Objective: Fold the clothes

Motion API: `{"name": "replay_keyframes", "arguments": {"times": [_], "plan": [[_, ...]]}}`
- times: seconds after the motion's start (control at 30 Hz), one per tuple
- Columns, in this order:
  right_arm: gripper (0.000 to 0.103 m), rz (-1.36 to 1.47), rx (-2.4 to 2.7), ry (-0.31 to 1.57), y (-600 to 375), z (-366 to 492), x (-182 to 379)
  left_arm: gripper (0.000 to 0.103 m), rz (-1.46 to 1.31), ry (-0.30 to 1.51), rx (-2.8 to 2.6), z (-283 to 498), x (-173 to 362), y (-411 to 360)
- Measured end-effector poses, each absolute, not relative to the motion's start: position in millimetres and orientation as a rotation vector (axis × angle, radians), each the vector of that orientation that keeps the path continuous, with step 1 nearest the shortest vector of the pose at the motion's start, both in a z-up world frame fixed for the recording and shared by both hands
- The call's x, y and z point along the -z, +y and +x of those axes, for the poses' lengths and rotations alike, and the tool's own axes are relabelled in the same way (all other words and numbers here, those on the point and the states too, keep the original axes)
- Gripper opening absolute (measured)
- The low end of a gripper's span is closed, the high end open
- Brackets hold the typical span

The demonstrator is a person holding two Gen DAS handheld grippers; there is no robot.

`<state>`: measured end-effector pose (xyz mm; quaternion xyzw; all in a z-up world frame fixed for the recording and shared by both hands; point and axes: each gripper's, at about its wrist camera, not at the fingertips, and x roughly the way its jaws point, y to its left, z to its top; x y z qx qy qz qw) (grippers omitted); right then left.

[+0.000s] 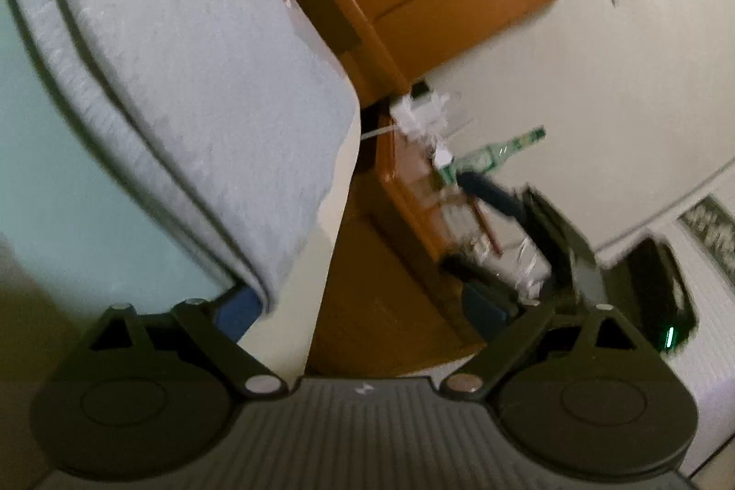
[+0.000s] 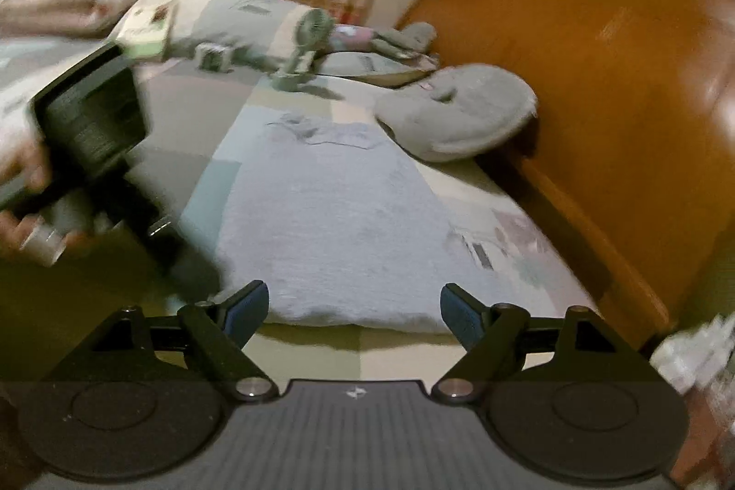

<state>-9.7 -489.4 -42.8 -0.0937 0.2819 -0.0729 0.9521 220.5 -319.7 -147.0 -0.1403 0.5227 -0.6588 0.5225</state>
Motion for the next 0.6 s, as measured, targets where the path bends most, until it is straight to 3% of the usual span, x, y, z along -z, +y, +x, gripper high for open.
{"name": "replay_keyframes", "arguments": {"times": [0.2, 0.47, 0.6], "plan": [[0.084, -0.059, 0.166, 0.579, -498.2, 25.7, 55.5, 0.092, -0.146, 1.207, 1.494, 210.4, 128.0, -282.7], [0.079, -0.15, 0.196, 0.714, -478.3, 72.2, 104.3, 0.092, 0.072, 1.015, 1.157, 214.0, 98.9, -231.4], [0.08, -0.158, 0.192, 0.646, -474.3, 72.8, 80.1, 0.092, 0.27, 0.932, 0.983, 205.9, 93.6, -230.7]]}}
